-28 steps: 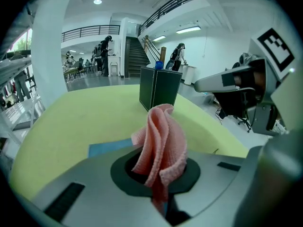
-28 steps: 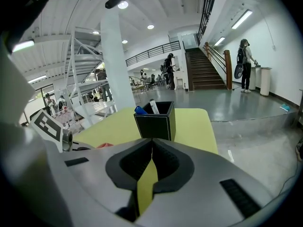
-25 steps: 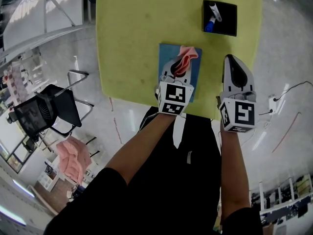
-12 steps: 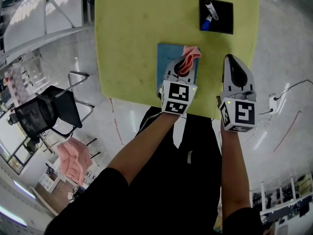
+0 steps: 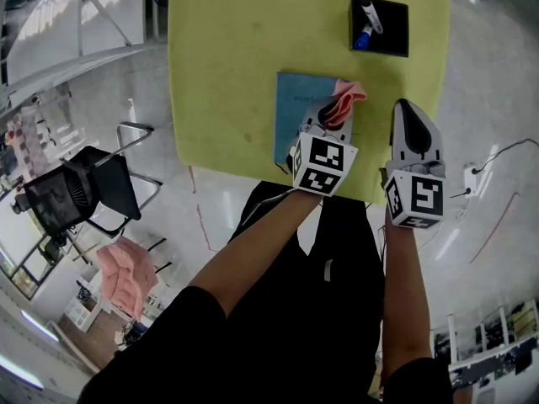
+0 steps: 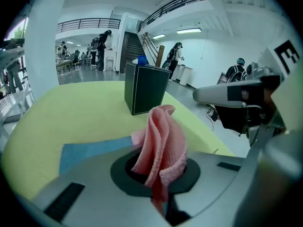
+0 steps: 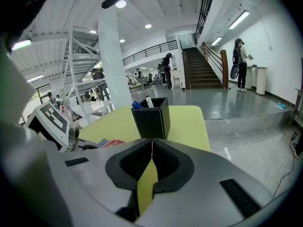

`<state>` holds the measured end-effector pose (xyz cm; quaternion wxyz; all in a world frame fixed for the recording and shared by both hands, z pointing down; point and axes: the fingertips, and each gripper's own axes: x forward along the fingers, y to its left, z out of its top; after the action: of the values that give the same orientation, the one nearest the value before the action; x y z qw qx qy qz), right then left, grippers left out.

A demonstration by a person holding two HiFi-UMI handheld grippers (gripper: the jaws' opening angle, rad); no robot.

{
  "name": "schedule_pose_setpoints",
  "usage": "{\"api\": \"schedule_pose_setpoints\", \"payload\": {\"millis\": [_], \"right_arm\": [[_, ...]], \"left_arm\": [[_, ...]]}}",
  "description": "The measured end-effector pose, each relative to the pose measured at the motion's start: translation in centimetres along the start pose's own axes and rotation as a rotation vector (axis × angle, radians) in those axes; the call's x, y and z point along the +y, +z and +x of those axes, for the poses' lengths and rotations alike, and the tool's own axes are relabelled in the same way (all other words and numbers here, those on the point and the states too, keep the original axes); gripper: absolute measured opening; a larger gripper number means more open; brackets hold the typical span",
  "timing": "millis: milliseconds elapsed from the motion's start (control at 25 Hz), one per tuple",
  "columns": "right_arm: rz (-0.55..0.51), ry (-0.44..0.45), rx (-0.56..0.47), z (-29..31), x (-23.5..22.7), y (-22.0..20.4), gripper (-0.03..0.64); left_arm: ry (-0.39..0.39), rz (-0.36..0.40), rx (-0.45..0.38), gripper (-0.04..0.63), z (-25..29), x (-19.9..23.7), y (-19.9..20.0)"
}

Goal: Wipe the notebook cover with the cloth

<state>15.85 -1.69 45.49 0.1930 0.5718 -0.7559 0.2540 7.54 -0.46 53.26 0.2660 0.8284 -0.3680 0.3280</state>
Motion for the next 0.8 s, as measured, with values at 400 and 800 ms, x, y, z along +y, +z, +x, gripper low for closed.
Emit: {"api": "schedule_pose_setpoints", "payload": {"millis": [400, 800], "right_arm": [[0.024, -0.047, -0.027, -0.6, 0.1, 0.5, 0.032], [0.127, -0.06, -0.1, -1.8, 5.2, 2.1, 0.031]], "left_arm": [[-0.135, -0.109, -0.094, 0.023, -2.4, 0.1, 1.2], [-0.074, -0.125, -0.192, 0.023, -11.0, 5.2, 0.4]]}}
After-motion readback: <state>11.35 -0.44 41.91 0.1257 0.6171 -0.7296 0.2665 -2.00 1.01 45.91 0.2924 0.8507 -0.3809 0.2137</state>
